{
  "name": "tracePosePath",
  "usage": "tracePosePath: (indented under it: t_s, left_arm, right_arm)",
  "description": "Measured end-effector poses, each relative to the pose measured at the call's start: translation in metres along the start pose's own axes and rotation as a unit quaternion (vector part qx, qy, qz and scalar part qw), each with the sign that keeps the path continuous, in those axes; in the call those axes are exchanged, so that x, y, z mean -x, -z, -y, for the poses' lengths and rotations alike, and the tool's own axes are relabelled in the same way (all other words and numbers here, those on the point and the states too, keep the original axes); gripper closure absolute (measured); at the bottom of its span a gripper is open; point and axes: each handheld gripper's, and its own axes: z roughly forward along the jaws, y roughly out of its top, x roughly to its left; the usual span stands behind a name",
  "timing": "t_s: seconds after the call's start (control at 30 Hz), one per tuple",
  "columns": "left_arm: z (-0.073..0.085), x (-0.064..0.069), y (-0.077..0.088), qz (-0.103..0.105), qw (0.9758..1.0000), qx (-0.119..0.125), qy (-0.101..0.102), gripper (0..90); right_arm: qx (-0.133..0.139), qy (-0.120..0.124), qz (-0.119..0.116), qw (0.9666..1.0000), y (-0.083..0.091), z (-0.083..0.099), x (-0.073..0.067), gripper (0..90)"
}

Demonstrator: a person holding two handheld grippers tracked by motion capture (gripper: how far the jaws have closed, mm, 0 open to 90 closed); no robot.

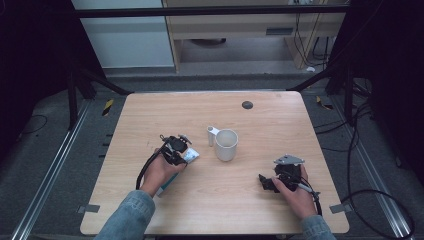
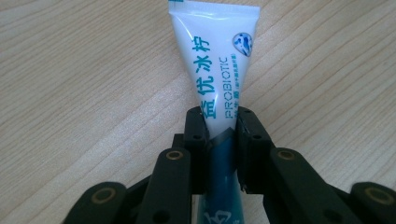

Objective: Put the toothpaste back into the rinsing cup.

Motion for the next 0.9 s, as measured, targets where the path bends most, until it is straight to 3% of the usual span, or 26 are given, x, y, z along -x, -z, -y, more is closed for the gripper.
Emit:
tracePosePath:
  t_s: [0.17,0.3,0.43,0.9]
  left_arm:
    - [0.006,-0.005,0.006,0.005,0.9996,0.023,0.017,78.0]
    - [0.010,-0.010,0.019,0.011,0.9985,0.045,0.029,78.2]
    - [0.011,-0.013,0.034,0.005,0.9975,0.061,0.035,78.3]
    - [0.009,-0.017,0.056,-0.003,0.9968,0.073,0.033,78.5]
  right_arm:
    - [0.000,0.000,0.000,1.0000,0.000,0.000,0.000,0.6]
    - [0.000,0.000,0.000,1.0000,0.000,0.000,0.000,0.6]
    - [0.000,0.000,0.000,1.0000,0.000,0.000,0.000,0.6]
    - [0.000,0.000,0.000,1.0000,0.000,0.000,0.000,0.6]
